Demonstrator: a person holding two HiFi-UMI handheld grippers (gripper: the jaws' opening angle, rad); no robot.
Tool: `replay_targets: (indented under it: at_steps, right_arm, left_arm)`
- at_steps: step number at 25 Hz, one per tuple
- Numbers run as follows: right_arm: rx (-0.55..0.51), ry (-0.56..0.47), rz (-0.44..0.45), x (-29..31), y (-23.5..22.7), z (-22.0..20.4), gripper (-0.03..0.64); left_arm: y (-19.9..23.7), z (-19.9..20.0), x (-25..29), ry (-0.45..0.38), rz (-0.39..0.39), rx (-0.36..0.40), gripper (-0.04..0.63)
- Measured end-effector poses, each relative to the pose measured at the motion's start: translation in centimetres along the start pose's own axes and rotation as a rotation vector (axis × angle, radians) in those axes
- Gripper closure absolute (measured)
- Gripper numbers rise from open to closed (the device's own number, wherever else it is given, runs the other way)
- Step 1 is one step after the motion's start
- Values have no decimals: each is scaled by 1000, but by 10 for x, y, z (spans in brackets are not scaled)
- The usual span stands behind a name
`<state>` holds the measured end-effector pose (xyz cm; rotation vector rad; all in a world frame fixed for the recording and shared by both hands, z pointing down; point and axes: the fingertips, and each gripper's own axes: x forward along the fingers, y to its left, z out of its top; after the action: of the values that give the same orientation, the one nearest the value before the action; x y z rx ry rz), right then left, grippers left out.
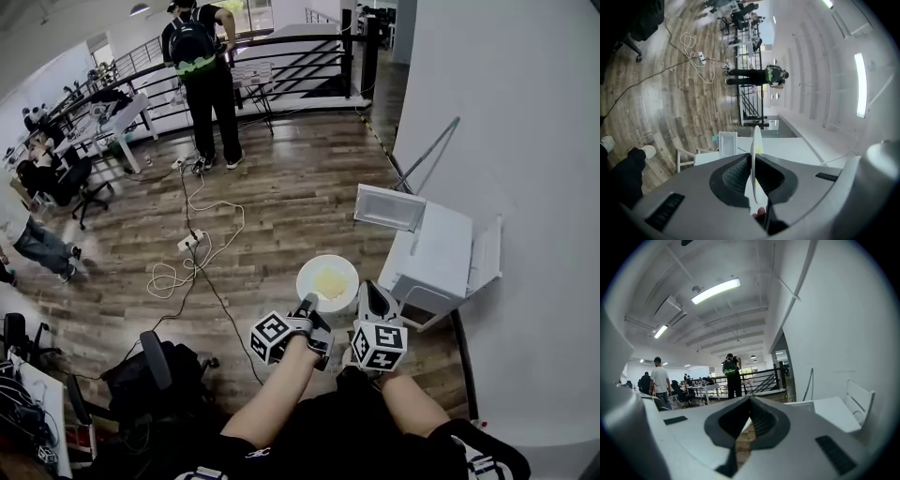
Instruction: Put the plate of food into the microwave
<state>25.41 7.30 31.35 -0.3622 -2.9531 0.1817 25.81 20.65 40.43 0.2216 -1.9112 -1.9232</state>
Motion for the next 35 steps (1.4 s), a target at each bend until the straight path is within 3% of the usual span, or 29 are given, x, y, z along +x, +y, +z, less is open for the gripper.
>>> replay_targets:
  at_steps: [6,20,28,35]
  right_arm:
    - [-1,-17,24,62,-26,12,606]
    - [28,-71,81,220,-134,81,607]
    - [65,-21,105,264,-168,70,607]
    - [61,-16,58,302,-185,67,606]
  left_arm:
    - [0,12,54,-20,25,-8,577]
    - [-65,20,241,-63,-17,45,577]
    - [-59,16,296,-62,14,34,576]
    - [-54,28,341,-12,24,32,577]
